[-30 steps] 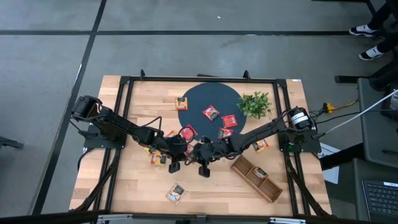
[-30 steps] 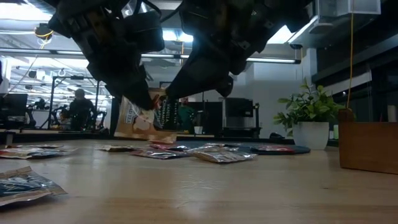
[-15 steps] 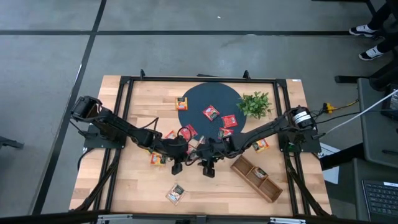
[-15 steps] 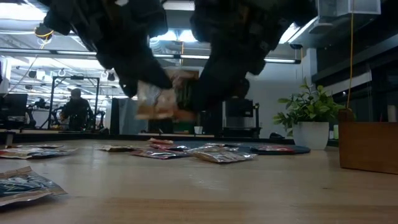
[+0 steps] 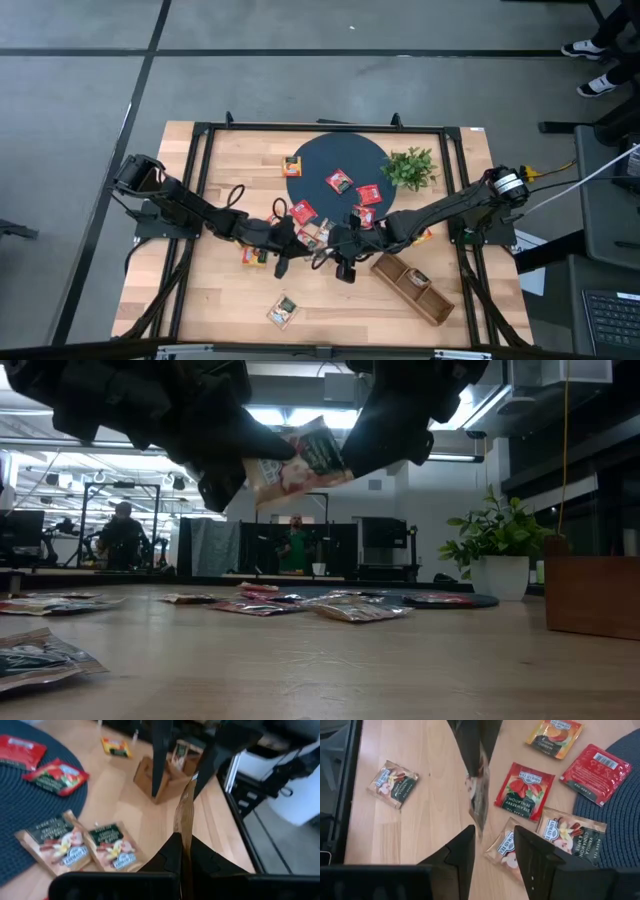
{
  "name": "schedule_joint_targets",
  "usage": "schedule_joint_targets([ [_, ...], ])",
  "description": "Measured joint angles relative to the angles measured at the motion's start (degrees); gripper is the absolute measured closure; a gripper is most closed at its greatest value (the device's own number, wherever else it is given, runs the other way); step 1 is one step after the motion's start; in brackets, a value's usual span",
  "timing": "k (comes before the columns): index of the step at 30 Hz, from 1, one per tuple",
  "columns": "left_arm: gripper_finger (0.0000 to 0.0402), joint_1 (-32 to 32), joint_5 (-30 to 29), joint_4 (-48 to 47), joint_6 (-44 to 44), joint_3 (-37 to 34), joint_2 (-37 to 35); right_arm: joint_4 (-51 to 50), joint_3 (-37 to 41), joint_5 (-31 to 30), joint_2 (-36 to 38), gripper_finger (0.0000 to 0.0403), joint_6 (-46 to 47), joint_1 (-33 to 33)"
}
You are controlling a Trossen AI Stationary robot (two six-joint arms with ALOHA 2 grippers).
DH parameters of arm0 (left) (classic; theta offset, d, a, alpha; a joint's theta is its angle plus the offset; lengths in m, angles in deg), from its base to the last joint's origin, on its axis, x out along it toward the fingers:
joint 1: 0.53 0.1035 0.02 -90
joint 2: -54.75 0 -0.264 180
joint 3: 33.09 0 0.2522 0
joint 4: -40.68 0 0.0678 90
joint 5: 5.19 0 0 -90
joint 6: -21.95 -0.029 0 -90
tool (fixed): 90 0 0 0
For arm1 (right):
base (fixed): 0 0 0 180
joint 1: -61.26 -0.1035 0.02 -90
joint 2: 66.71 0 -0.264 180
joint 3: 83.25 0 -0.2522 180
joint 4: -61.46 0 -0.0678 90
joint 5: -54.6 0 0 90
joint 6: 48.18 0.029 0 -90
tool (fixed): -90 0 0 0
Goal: Pick & Place Tea
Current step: Put the brown tea bag into the middle section of the wooden organizer
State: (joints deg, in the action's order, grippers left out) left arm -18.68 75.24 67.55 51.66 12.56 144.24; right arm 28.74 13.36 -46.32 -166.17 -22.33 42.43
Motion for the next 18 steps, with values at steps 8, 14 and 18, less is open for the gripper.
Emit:
schedule_joint_targets([
  [8, 0.0398, -1.84, -5.78, 5.94, -2.48, -2.41, 0.00, 4.09, 0.00, 5.01, 0.00, 0.0271, -0.70, 0.59],
  [14, 0.0398, -3.64, -7.53, 7.88, -4.75, -2.41, 0.00, 5.17, 0.00, 4.98, 0.00, 0.0324, -1.05, 1.12],
  [18, 0.0398, -4.71, -8.83, 7.90, -5.01, -2.41, 0.00, 6.69, 0.00, 4.98, -0.02, 0.0376, -2.14, 1.09],
])
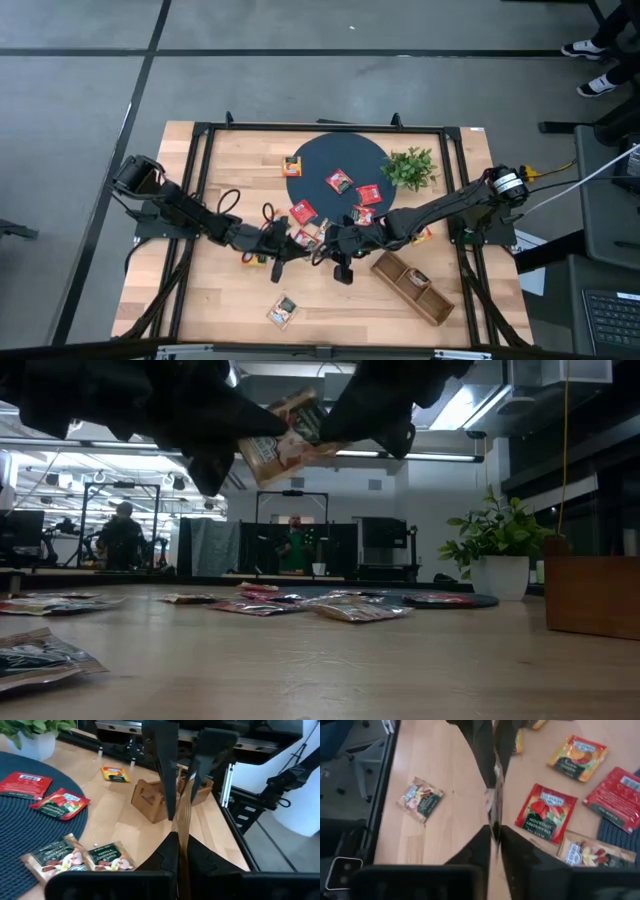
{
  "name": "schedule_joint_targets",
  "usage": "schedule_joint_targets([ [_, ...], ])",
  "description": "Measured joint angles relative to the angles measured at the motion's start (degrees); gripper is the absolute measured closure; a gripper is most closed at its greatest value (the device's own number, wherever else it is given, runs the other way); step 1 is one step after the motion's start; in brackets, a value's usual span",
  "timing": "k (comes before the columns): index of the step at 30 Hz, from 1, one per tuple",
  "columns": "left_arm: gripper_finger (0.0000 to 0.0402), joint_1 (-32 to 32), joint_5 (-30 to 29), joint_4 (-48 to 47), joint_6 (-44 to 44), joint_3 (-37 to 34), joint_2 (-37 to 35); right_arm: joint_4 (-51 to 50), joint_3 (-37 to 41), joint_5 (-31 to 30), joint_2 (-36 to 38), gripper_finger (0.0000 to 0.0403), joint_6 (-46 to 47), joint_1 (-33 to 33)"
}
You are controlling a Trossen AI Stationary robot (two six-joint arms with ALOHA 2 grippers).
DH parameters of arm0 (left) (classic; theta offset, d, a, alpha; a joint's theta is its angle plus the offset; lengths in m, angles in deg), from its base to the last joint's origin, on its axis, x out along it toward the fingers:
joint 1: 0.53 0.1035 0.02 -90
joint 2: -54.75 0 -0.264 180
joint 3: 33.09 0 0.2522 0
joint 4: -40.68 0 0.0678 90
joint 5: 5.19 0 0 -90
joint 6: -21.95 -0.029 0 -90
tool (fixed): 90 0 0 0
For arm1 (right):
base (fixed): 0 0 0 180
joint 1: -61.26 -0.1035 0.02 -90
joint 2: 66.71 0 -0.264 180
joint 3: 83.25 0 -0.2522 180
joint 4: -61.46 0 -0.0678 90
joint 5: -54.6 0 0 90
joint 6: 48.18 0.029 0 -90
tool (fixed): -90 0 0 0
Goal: Pick & Place Tea
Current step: Put the brown tea bag into the middle section of the wooden organizer
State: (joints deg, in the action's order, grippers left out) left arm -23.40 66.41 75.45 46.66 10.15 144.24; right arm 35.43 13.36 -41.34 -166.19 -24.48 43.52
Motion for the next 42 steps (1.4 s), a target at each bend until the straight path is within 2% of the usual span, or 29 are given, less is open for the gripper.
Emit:
schedule_joint_targets([
  [2, 0.0396, -0.38, -0.11, 0.07, 0.00, 0.00, 0.00, 0.25, 0.00, 0.05, -0.01, 0.0394, -0.01, 0.00],
  [5, 0.0388, -0.76, -0.12, -0.11, 0.26, 0.00, 0.00, 0.30, 0.00, 0.98, -0.02, 0.0394, 1.37, 0.00],
  [9, 0.0372, -0.61, 0.28, -2.29, 4.55, 0.03, 0.01, -1.51, -0.02, 6.88, -0.02, 0.0398, 3.87, 0.45],
  [13, 0.0349, 0.54, 3.40, -5.13, 6.11, 0.02, 0.02, -6.85, 0.00, 13.12, 1.48, 0.0399, 6.96, 0.98],
  [19, 0.0315, 2.87, 6.81, -6.63, 4.58, 0.02, 0.02, -22.40, 0.00, 18.28, 8.15, 0.0400, 13.62, 1.25],
  [25, 0.0304, 6.87, 9.68, -6.26, 1.63, 0.02, 0.02, -39.72, -0.04, 18.81, 17.70, 0.0401, 28.47, -1.34],
  [28, 0.0305, 9.39, 13.19, -5.10, 1.77, 0.04, -0.09, -45.44, -0.04, 20.26, 21.75, 0.0401, 37.53, -3.11],
  [31, 0.0307, 12.48, 19.25, -4.96, 5.54, 0.64, -1.07, -49.08, -0.05, 21.31, 24.49, 0.0401, 45.05, -5.26],
  [37, 0.0307, 17.88, 32.54, -4.60, 9.94, 3.68, -6.92, -53.52, -0.04, 25.12, 25.50, 0.0402, 49.38, -10.08],
  [42, 0.0308, 18.66, 33.39, -4.25, 12.87, 6.82, -12.56, -55.33, 0.58, 24.77, 24.87, 0.0402, 51.20, -13.02],
])
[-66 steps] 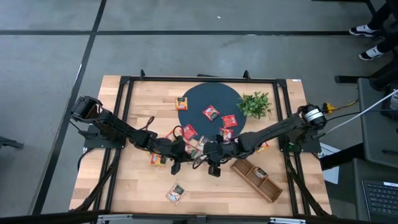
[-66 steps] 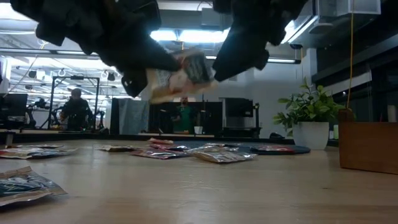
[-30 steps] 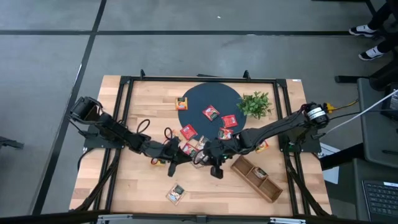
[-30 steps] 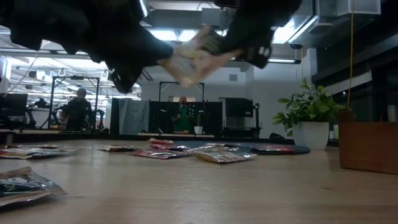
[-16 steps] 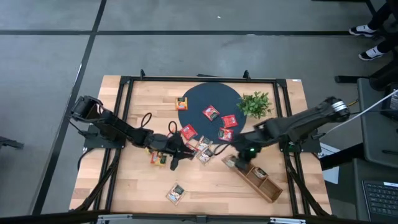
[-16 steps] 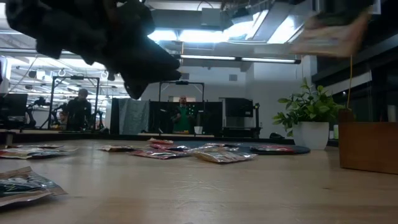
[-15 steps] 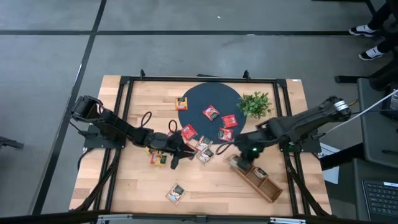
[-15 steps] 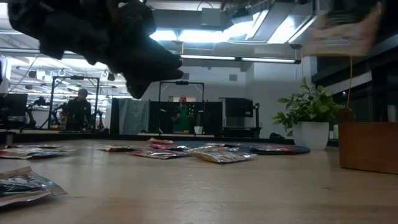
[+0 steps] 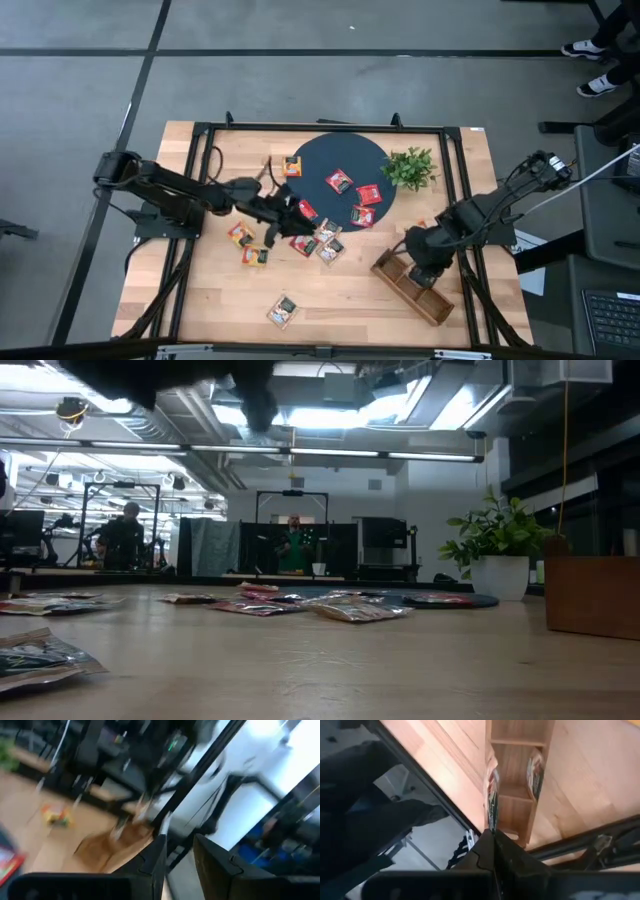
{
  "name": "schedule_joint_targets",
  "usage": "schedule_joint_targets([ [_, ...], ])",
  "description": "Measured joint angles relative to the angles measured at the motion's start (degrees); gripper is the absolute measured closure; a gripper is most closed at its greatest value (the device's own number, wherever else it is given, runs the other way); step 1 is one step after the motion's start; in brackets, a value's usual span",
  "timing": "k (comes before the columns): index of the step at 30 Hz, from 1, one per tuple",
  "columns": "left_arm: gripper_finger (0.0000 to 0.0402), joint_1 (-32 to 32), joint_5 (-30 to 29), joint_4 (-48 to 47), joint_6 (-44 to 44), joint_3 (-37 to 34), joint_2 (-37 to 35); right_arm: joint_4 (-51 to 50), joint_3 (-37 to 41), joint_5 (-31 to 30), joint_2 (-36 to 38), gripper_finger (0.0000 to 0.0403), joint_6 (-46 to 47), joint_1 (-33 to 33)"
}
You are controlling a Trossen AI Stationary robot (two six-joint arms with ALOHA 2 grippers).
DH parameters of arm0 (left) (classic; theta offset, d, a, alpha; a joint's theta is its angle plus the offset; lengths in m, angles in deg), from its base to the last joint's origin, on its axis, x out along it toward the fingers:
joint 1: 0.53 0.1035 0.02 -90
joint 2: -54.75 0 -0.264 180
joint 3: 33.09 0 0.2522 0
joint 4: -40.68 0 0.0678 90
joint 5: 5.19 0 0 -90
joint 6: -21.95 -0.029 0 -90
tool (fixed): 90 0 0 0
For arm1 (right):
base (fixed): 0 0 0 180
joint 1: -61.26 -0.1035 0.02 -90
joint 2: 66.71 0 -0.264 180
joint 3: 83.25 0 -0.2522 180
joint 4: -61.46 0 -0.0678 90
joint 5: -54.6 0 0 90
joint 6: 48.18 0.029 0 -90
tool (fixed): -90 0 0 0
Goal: Pick & Place Tea
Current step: Put the brown tea bag into the middle section of the wooden organizer
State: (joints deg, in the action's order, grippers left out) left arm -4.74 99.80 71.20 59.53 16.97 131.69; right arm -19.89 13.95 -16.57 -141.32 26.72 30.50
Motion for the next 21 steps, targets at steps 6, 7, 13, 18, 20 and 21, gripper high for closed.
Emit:
schedule_joint_targets([
  [6, 0.0308, -0.31, 0.15, -0.42, 5.84, 0.98, -4.57, 0.04, 4.44, -0.75, -0.29, 0.0402, 6.23, -2.27],
  [7, 0.0307, -0.42, 0.18, -0.51, 6.63, 0.98, -5.08, 0.19, 5.35, -0.75, -0.28, 0.0402, 7.37, -2.55],
  [13, 0.0309, -0.61, 6.37, -0.76, 11.58, 0.98, -6.96, 6.64, 10.13, -0.77, -0.28, 0.0403, 13.26, -3.66],
  [18, 0.0311, -0.61, 9.92, -0.85, 12.72, 0.98, -7.14, 10.10, 12.54, -0.79, -0.28, 0.0403, 14.66, -3.65],
  [20, 0.0311, -0.61, 10.25, -1.34, 12.72, 0.98, -7.14, 9.79, 13.16, -1.11, -0.28, 0.0403, 14.66, -3.68],
  [21, 0.0311, -0.62, 10.27, -1.63, 12.70, 0.98, -7.14, 9.50, 13.21, -1.19, -0.29, 0.0402, 14.55, -3.68],
])
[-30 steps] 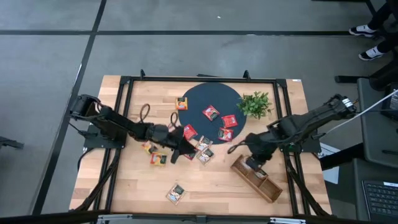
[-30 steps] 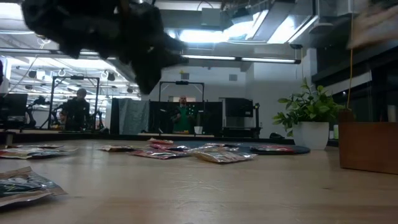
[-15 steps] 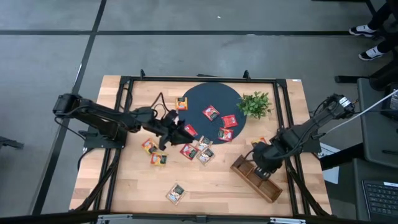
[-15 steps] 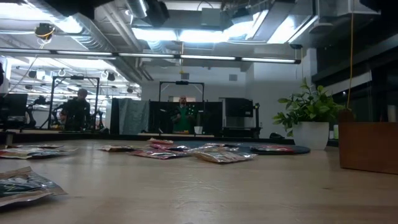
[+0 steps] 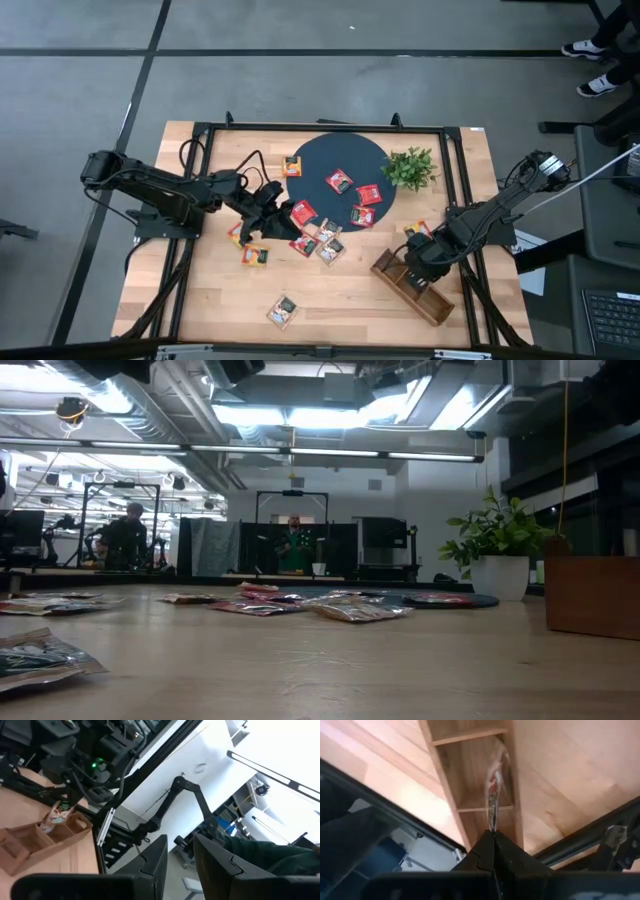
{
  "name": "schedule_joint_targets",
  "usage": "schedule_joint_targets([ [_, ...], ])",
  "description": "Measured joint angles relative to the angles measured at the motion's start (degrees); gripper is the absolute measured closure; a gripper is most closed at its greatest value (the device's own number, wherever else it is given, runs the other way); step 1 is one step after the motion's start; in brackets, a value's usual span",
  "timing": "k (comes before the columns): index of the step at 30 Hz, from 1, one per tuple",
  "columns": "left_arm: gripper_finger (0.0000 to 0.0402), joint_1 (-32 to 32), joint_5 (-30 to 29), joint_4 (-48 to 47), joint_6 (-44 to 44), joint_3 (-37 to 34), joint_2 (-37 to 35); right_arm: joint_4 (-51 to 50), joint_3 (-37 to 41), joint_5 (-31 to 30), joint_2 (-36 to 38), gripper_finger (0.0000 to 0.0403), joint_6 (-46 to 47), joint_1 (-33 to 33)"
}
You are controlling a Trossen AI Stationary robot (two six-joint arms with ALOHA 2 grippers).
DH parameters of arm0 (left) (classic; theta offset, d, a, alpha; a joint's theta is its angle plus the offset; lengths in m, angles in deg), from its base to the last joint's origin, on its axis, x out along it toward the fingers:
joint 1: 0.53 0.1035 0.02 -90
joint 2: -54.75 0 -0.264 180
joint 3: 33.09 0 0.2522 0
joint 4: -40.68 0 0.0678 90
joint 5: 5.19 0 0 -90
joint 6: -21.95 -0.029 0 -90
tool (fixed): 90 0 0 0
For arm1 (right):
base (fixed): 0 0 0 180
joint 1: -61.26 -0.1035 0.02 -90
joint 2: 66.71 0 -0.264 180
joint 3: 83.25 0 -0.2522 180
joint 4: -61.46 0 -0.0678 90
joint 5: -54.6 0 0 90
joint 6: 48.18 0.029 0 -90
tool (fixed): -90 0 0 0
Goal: Pick & Place Tea
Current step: Put the brown tea bag into the middle section of the wooden organizer
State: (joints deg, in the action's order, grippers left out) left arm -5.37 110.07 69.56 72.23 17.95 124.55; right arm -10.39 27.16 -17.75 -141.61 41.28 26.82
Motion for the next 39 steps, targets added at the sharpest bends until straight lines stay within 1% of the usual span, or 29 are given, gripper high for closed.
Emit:
schedule_joint_targets([
  [10, 0.0311, 0.00, -0.20, -2.37, -0.94, 0.00, 0.00, -4.07, 0.02, -0.14, -0.01, 0.0397, -6.12, -0.11],
  [15, 0.0311, 0.01, -0.19, -2.64, -0.01, 0.00, 0.00, -2.77, 0.00, -0.68, -0.01, 0.0396, -8.90, -0.51],
  [20, 0.0311, -0.01, -0.22, -2.64, 1.37, 0.00, 0.00, -2.92, 0.00, -0.68, -0.01, 0.0394, -9.18, -1.22],
  [23, 0.0311, 0.01, -0.22, -2.64, 1.57, 0.00, 0.00, -2.94, 0.00, -0.70, -0.01, 0.0377, -9.17, -1.79],
  [29, 0.0311, 0.00, -0.24, -2.64, 1.68, 0.00, 0.01, -2.94, 0.00, -0.69, -0.01, 0.0315, -8.99, -1.88],
  [32, 0.0311, 0.00, -0.24, -2.64, 1.68, 0.00, 0.02, -2.23, 0.02, -0.68, -0.01, 0.0291, -8.99, -1.88],
  [36, 0.0311, -0.01, -0.84, -2.70, 1.68, 0.00, 0.02, -0.47, 0.00, -2.63, -0.01, 0.0278, -9.09, -1.88],
  [39, 0.0311, -0.01, -3.08, -3.39, 1.68, 0.00, 0.02, 1.43, 0.00, -4.29, -0.01, 0.0277, -9.17, -1.70],
])
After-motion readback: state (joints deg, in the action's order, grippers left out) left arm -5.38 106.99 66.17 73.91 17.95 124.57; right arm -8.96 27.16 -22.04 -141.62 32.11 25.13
